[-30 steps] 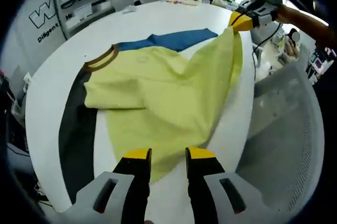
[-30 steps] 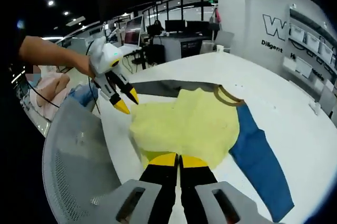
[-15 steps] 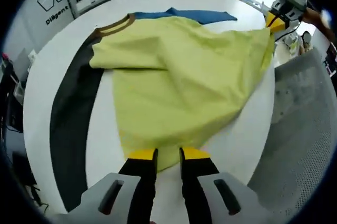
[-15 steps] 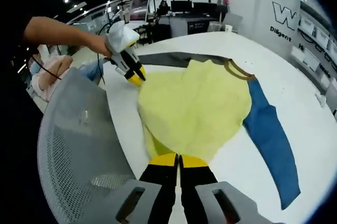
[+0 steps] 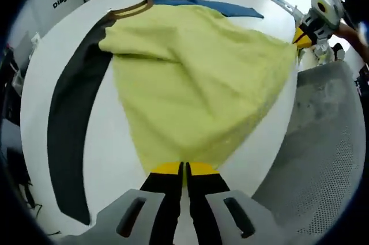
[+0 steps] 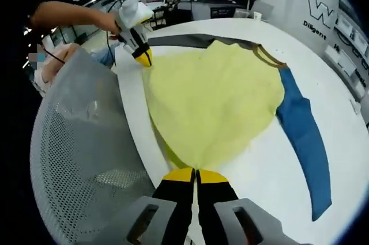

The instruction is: Fold the garment on the visible template until the final outline fits inside the template.

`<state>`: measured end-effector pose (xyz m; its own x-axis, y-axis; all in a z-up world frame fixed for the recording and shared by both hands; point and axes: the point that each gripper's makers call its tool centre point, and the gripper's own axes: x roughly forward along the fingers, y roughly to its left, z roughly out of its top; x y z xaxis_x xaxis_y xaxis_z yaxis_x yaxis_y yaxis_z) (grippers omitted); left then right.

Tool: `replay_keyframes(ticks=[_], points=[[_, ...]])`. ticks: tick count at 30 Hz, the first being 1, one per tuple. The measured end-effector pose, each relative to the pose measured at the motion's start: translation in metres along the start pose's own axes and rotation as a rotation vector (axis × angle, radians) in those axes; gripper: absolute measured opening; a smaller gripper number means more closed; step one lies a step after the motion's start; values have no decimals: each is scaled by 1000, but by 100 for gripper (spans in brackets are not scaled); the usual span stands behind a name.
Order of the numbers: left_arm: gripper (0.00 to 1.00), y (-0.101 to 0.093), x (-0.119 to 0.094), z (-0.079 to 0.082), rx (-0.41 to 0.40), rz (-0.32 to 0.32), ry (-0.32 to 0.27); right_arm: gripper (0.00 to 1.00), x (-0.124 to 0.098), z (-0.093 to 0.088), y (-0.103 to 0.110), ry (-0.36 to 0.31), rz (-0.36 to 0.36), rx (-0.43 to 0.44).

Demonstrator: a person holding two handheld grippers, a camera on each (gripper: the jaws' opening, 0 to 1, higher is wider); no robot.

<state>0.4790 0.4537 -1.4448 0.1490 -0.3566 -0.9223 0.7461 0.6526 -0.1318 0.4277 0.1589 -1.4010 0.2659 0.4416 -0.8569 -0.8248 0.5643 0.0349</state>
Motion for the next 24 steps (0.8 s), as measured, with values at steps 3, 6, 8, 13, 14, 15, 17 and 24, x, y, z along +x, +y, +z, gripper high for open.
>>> replay_keyframes(ticks=[3, 6, 8, 13, 14, 15, 17, 24], points=[[0, -10, -4, -15, -9, -30, 25, 0, 7, -11, 3, 54, 10, -47], [2, -19, -6, -23, -34, -61, 38, 0, 14, -19, 6, 93, 23, -69], [2, -25, -6, -27, -44, -78, 45, 0, 18, -26, 6, 126, 28, -90], [5, -32, -7, -29, -53, -100, 47, 0, 24, -39, 11, 175, 48, -102], [5, -34, -7, -29, -56, -105, 48, 0, 26, -42, 12, 188, 51, -111], [6, -36, -7, -31, -55, -111, 53, 0, 26, -46, 11, 206, 50, -123], [6, -38, -7, -32, -52, -118, 58, 0, 27, -53, 12, 232, 53, -133], [27, -24, -14, -11, -15, -77, -80, 4, 22, -45, 6, 188, 44, -110]])
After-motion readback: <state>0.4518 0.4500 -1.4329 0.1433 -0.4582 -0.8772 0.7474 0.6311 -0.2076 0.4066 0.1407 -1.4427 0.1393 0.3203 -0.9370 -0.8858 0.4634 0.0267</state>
